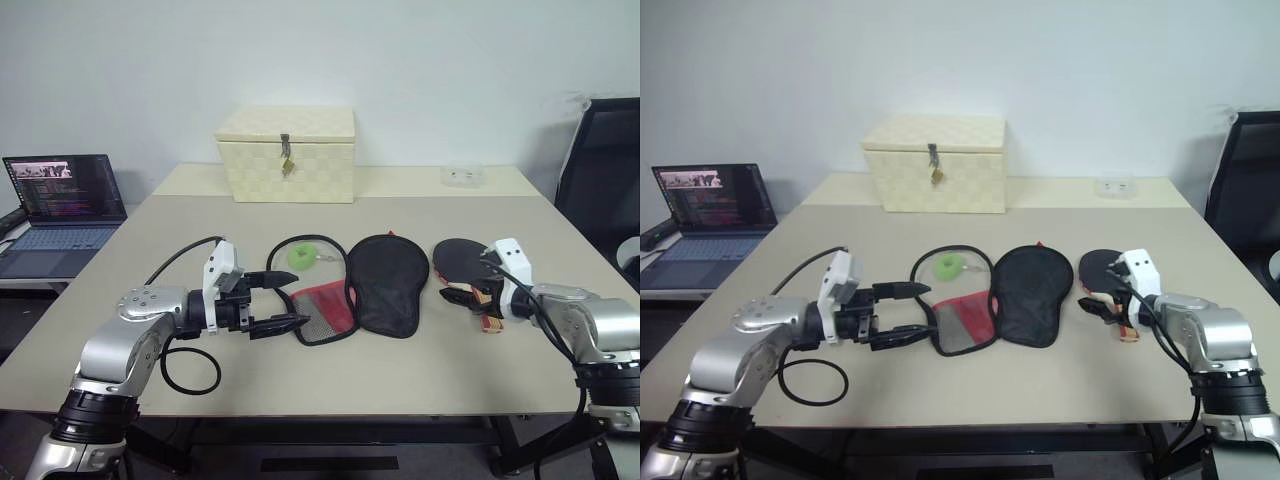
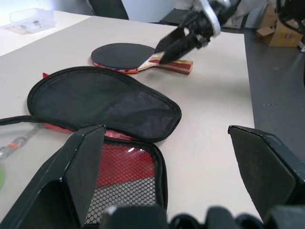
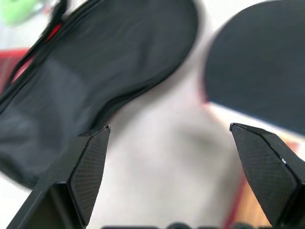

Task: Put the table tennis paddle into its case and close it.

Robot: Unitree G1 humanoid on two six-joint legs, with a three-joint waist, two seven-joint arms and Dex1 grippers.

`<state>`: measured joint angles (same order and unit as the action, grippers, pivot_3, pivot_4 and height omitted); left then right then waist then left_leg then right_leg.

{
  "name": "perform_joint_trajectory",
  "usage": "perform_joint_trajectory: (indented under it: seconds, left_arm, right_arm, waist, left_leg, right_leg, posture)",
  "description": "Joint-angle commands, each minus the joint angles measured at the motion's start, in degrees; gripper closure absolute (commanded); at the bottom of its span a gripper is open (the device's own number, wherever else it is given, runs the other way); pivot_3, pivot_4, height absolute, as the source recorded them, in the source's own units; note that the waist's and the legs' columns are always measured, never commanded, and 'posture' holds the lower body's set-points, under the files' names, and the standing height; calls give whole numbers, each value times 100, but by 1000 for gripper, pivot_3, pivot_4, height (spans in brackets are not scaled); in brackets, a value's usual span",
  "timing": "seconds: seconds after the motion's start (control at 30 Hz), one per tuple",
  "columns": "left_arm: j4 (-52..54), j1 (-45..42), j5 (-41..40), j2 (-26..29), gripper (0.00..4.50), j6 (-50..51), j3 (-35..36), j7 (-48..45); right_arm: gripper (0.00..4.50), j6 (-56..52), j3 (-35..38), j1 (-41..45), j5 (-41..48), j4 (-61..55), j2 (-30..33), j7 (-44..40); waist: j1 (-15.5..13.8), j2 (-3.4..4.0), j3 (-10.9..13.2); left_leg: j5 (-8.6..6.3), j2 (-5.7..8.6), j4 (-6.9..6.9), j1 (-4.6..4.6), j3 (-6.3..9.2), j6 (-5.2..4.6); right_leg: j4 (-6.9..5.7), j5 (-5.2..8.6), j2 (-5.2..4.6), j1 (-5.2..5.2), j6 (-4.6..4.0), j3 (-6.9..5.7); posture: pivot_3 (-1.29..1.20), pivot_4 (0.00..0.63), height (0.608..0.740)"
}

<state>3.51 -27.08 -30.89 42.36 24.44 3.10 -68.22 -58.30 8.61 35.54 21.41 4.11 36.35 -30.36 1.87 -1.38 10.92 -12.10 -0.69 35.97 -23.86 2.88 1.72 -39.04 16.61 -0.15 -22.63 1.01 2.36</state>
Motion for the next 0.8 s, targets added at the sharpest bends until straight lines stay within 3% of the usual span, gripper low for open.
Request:
perform_joint_trajectory:
  seconds: [0.03, 0.27, 0.6, 0.7, 0.8]
  left_arm:
    - [-88, -222, 40, -43, 0, -155, -9, -80]
    - [-331, -437, 153, -153, 0, -290, -97, -176]
    - [-362, -406, 199, -166, 0, -357, -61, -169]
    - [-305, -326, 186, -136, 0, -349, -24, -150]
    - [-229, -241, 164, -100, 0, -324, 22, -117]
  right_arm:
    - [36, 242, 368, -65, -273, 127, 10, 564]
    - [36, 205, 446, -271, -487, 270, -425, 1249]
    - [36, 545, 227, -39, -685, 902, -922, 1579]
    - [600, 684, 303, 79, -780, 1142, -1023, 1763]
    - [1625, 819, 442, 177, -783, 1175, -1053, 1905]
  waist:
    - [-3, 0, 0]
    - [39, 1, 0]
    - [51, 0, 0]
    - [59, -1, -1]
    - [70, -1, -2]
  left_leg:
    - [0, 1, 0, 0, 0, 0]
    - [0, -1, -1, 2, -6, 0]
    - [0, 0, 4, 4, -5, 0]
    - [1, -1, 8, 10, -6, 0]
    - [1, -1, 10, 15, -8, 0]
  right_leg:
    - [0, 0, 0, 0, 0, 0]
    - [-4, -1, 1, -1, 0, 4]
    - [-5, -3, 2, 2, 2, 3]
    - [-5, -4, 3, 9, 5, 4]
    - [-4, -6, 3, 16, 8, 6]
  posture:
    - [0, 150, 740]
    - [0, 150, 740]
    - [0, 150, 740]
    - [0, 150, 740]
    - [0, 150, 740]
